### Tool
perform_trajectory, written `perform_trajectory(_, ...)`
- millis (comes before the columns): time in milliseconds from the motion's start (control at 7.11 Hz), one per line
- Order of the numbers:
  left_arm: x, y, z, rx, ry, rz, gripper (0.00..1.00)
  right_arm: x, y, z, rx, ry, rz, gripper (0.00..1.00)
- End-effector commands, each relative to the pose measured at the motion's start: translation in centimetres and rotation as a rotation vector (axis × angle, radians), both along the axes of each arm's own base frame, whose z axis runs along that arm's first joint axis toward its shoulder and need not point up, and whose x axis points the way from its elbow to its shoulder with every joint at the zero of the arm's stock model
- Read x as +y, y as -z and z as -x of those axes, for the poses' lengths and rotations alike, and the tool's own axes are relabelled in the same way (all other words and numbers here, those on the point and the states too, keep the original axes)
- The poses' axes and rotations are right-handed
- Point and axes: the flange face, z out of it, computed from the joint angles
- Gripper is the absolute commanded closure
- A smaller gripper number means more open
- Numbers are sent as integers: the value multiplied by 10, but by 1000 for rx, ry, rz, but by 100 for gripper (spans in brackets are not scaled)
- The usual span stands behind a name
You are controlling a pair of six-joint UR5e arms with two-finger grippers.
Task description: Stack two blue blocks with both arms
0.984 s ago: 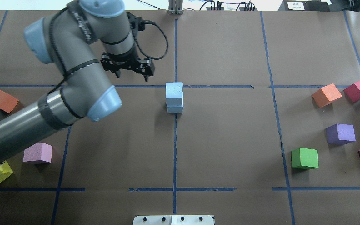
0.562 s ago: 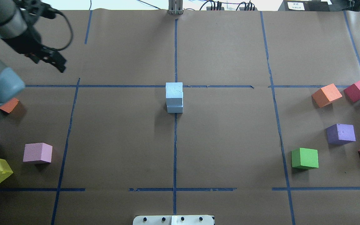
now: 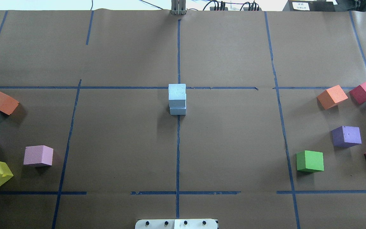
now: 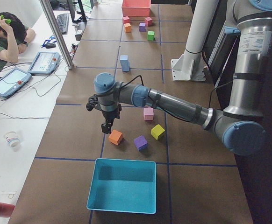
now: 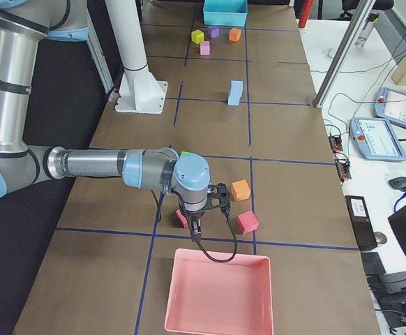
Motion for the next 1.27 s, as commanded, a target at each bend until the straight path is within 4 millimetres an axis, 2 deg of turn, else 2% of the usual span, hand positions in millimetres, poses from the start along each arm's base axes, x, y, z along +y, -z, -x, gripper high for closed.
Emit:
perform_trajectory(0,41,-70,19,-9,22,135,0,-1,0,3,-6,6,0,0)
perform_trajectory(281,44,-101,20,-17,34,210,0,-2,0,4,-6,10,0,0)
perform_trajectory(1125,42,-97,19,-19,28,195,0,-5,0,18,-4,48,-4,0)
